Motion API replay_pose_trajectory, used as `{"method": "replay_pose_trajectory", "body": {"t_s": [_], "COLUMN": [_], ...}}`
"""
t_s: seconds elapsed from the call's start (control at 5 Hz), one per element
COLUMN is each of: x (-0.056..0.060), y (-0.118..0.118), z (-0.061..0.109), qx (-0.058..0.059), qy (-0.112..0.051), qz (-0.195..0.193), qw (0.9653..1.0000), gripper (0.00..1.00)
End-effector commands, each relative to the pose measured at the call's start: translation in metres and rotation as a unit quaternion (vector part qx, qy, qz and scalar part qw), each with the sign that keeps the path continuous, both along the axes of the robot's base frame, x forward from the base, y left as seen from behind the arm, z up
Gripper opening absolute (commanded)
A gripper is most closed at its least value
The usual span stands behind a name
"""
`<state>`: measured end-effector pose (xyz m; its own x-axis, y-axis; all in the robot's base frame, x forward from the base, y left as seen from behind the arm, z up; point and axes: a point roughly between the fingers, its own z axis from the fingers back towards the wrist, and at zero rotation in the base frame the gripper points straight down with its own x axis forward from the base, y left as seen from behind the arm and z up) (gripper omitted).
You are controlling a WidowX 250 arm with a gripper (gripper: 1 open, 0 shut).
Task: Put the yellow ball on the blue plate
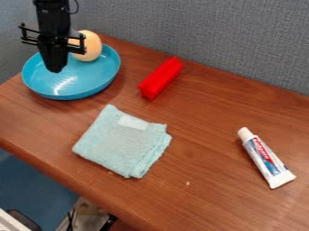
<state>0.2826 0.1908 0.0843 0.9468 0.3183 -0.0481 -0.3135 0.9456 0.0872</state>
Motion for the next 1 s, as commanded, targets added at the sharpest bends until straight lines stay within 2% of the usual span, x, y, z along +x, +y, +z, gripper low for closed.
{"method": "replay_pose_trajectory", "body": {"t_s": [0.0, 0.2, 0.8], "x": [0.0057, 0.0072, 0.0153], "y": [0.0039, 0.0035, 0.0068], "z": [0.0153, 0.0161, 0.0179], "qx": [0.006, 0.002, -0.002], "qy": [-0.02, -0.02, -0.026], "qz": [-0.001, -0.003, -0.005], "qw": [0.9998, 0.9998, 0.9996], "gripper": [1.0, 1.0, 1.0]}}
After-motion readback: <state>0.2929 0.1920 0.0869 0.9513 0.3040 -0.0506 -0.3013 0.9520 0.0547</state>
